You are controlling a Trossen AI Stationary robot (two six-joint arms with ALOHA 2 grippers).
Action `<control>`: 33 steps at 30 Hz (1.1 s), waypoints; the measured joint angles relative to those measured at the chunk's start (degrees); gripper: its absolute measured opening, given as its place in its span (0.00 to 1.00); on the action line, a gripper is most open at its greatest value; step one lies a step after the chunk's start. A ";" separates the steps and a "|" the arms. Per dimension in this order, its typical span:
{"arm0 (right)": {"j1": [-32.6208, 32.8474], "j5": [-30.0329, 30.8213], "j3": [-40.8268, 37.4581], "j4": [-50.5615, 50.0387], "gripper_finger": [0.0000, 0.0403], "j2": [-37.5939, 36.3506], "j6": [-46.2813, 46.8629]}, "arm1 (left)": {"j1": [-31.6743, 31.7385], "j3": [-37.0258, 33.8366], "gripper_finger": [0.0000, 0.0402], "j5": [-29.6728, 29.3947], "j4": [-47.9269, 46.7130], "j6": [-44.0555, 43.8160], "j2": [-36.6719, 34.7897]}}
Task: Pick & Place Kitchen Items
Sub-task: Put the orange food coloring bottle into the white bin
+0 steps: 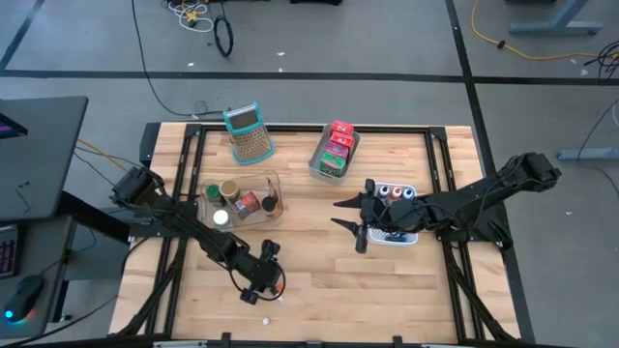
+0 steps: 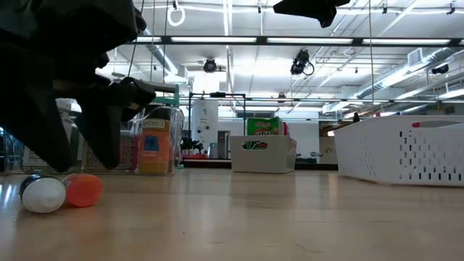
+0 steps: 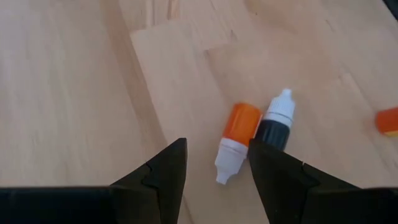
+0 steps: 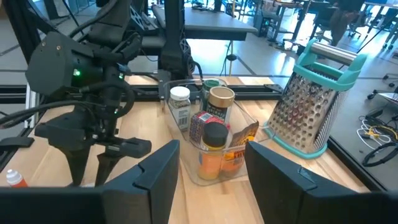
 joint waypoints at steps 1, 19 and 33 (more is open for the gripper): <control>0.00 0.00 0.00 0.02 0.48 0.00 0.02 | 0.00 -0.23 0.45 -0.02 0.34 0.33 0.00; 0.00 0.01 0.00 0.03 0.48 0.00 -0.08 | 0.00 -1.11 0.45 0.21 3.04 9.32 0.00; 0.00 0.02 0.00 -0.46 0.48 0.02 -0.06 | 0.09 -0.90 0.45 -1.02 7.03 10.21 6.09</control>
